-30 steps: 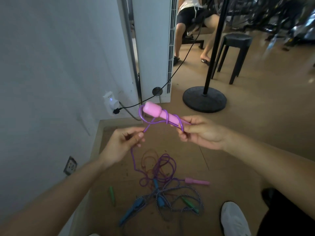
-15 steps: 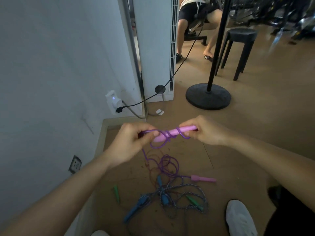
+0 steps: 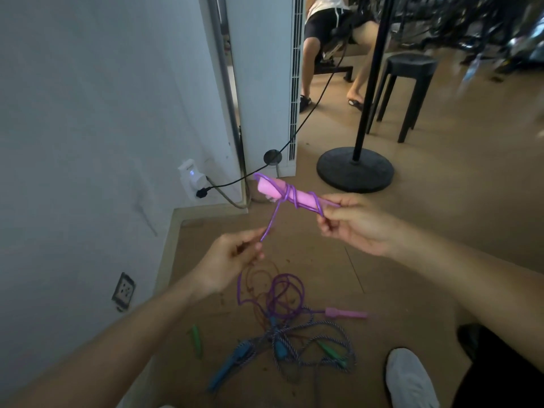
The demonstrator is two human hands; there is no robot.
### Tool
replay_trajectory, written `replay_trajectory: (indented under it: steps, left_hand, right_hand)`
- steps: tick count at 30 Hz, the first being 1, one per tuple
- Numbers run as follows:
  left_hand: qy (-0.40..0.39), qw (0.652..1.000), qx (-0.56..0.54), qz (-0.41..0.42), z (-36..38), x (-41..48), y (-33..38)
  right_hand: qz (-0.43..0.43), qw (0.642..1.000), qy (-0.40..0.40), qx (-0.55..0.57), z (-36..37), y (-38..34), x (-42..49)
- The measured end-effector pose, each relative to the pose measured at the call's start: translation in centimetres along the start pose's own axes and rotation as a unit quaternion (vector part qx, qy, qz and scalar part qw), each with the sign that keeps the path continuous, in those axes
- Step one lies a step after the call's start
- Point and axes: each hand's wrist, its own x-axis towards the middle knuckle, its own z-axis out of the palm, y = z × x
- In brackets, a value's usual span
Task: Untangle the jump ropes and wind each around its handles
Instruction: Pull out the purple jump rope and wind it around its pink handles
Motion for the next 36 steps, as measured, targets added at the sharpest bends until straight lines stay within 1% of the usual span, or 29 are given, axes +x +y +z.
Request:
replay_trajectory:
  steps: [2,3,4,5,7,9,10,11,14,15,17,18,20,22,25,26,27,28,29,31,32,33,34,36]
  left_hand:
    - [-0.056,0.996,0.062,0.001,0.8,-0.4,0.5]
    - [-0.076,0.993,0.094,0.011,1.2,-0.6,0.9]
    - [-0.087,0.989,0.116,0.024,1.4,-0.7,1.5]
    - [-0.091,0.986,0.133,0.039,1.5,-0.8,2.1]
    - [-0.094,0.979,0.167,0.072,1.3,-0.6,3.3]
    - [-0.085,0.965,0.225,0.106,0.4,-0.1,4.2]
    - [-0.077,0.960,0.245,0.112,-0.1,0.1,4.4]
    - [-0.073,0.960,0.249,0.109,-0.7,0.3,4.5]
    - [-0.088,0.973,0.204,0.069,-1.6,0.9,4.1]
    - [-0.094,0.979,0.174,0.048,-1.7,1.1,3.9]
    - [-0.098,0.991,0.088,0.028,-1.7,1.3,3.8]
    - [-0.100,0.994,0.048,0.026,-1.6,1.4,3.7]
    - [-0.092,0.995,0.006,0.032,-1.6,1.3,3.4]
    - [-0.077,0.997,-0.009,0.030,-1.6,0.9,3.3]
    - [-0.086,0.994,-0.060,-0.015,-1.4,0.6,2.9]
    - [-0.083,0.993,-0.081,-0.026,-1.4,0.5,3.2]
    - [-0.060,0.994,-0.091,-0.029,-1.4,0.6,3.5]
    - [-0.012,0.995,-0.100,-0.026,-1.4,0.6,4.0]
    - [0.055,0.993,-0.105,-0.018,-1.5,0.6,4.5]
    - [0.178,0.978,-0.110,0.007,-1.8,0.4,5.4]
    - [0.214,0.972,-0.094,0.024,-2.0,0.3,5.8]
    - [0.229,0.970,-0.064,0.046,-2.3,0.2,6.0]
    - [0.226,0.971,-0.018,0.075,-2.6,0.2,6.3]
    - [0.182,0.964,0.125,0.151,-3.1,0.3,6.5]
  right_hand:
    - [-0.035,0.994,0.069,-0.071,0.5,0.8,0.1]
    - [-0.057,0.985,0.095,-0.129,0.6,1.2,0.1]
    - [-0.082,0.970,0.111,-0.202,0.8,1.3,0.0]
    - [-0.105,0.945,0.113,-0.288,0.9,1.4,0.0]
    - [-0.141,0.879,0.076,-0.449,1.1,1.6,-0.2]
    - [-0.146,0.821,0.017,-0.552,1.5,1.5,-0.5]
    - [-0.136,0.806,-0.020,-0.575,1.6,1.5,-0.6]
    - [-0.116,0.803,-0.061,-0.581,1.6,1.3,-0.6]
    - [-0.027,0.820,-0.212,-0.531,0.9,0.3,-0.5]
    - [0.003,0.832,-0.251,-0.495,0.4,-0.2,-0.4]
    - [0.048,0.873,-0.290,-0.389,-0.8,-1.0,-0.2]
    - [0.063,0.896,-0.297,-0.323,-1.2,-1.2,-0.2]
    - [0.077,0.932,-0.294,-0.199,-1.6,-1.3,0.0]
    - [0.071,0.954,-0.270,-0.113,-1.5,-1.0,0.3]
    - [0.048,0.977,-0.203,-0.036,-1.2,-0.8,0.7]
    - [0.040,0.982,-0.181,-0.031,-1.2,-0.8,0.8]
    - [0.028,0.985,-0.163,-0.038,-1.2,-0.8,0.9]
    - [0.017,0.988,-0.147,-0.052,-1.2,-0.8,0.9]
    - [0.008,0.989,-0.128,-0.072,-1.1,-0.9,0.9]
    - [-0.004,0.989,-0.085,-0.125,-0.8,-1.0,0.9]
    - [-0.010,0.986,-0.067,-0.154,-0.6,-1.0,0.9]
    - [-0.016,0.982,-0.057,-0.178,-0.4,-1.0,0.9]
    - [-0.020,0.979,-0.055,-0.197,-0.1,-1.0,0.8]
    - [-0.027,0.971,-0.066,-0.230,0.5,-0.8,0.7]
